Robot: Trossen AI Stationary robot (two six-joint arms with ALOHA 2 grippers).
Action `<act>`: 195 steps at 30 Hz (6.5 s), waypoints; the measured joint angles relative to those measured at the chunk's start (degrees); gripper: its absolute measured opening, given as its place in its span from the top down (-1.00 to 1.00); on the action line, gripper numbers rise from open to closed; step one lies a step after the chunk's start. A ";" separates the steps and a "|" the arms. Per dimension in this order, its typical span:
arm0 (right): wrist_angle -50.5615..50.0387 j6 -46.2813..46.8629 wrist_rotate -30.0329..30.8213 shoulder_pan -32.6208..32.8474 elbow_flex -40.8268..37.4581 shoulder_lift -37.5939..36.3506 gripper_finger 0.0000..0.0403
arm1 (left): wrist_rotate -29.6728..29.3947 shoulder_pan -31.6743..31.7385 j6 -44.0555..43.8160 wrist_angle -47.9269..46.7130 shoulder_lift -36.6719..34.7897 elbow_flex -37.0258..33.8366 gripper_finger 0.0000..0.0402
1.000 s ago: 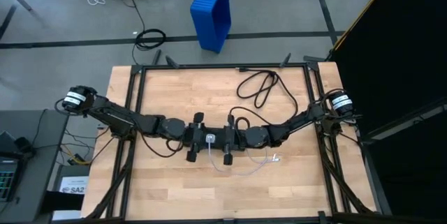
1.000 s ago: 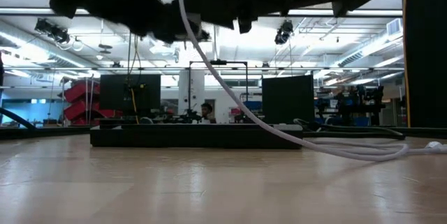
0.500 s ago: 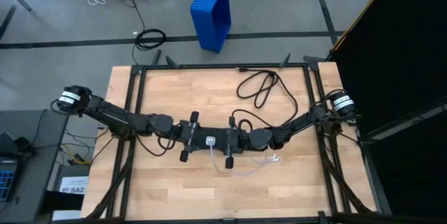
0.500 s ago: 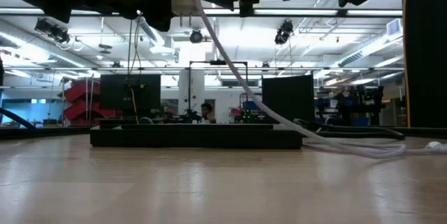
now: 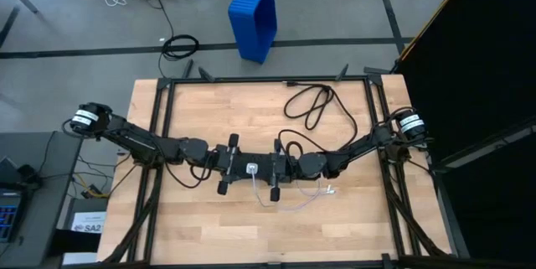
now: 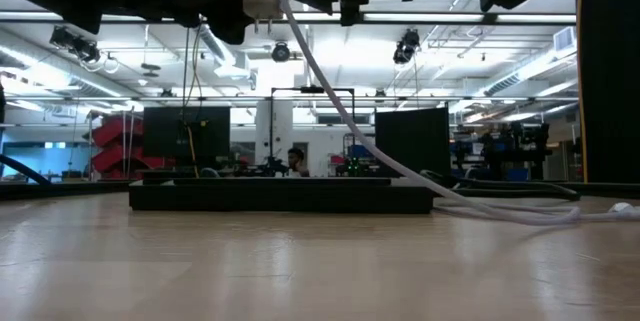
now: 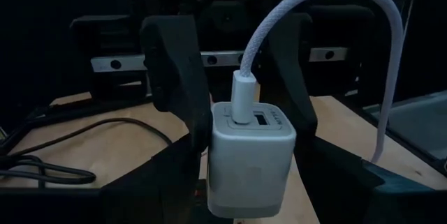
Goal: Insert USB
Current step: Insert the white charger adapter into the black outlet extension
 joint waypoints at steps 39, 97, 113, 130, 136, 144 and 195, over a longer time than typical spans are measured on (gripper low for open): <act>-50.10 11.32 13.39 2.68 -0.02 -16.67 0.00 | -7.86 -1.39 -0.17 -14.34 -10.78 0.20 0.36; -75.51 15.35 -13.58 -12.48 -0.04 -7.65 0.23 | -9.44 -1.46 -0.02 -14.63 -7.74 0.13 0.36; -72.38 12.17 -16.09 -14.31 0.13 -3.16 0.23 | -9.44 -1.46 -0.02 -15.05 -7.54 0.11 0.36; -71.65 10.21 -15.82 -14.24 0.02 -3.21 0.94 | -11.02 -1.46 0.94 -12.83 -6.48 0.11 0.36; -71.96 10.23 -16.18 -14.24 0.02 -3.23 0.97 | -7.73 -1.44 -0.01 -11.39 -6.13 0.11 0.36; -72.14 10.79 -16.31 -14.24 0.02 -3.26 0.98 | -7.10 -0.39 -2.63 5.43 -1.91 -8.46 0.36; -77.40 10.98 -16.44 -14.33 0.17 -3.46 0.99 | 1.35 5.22 -14.97 47.87 35.76 -13.27 0.36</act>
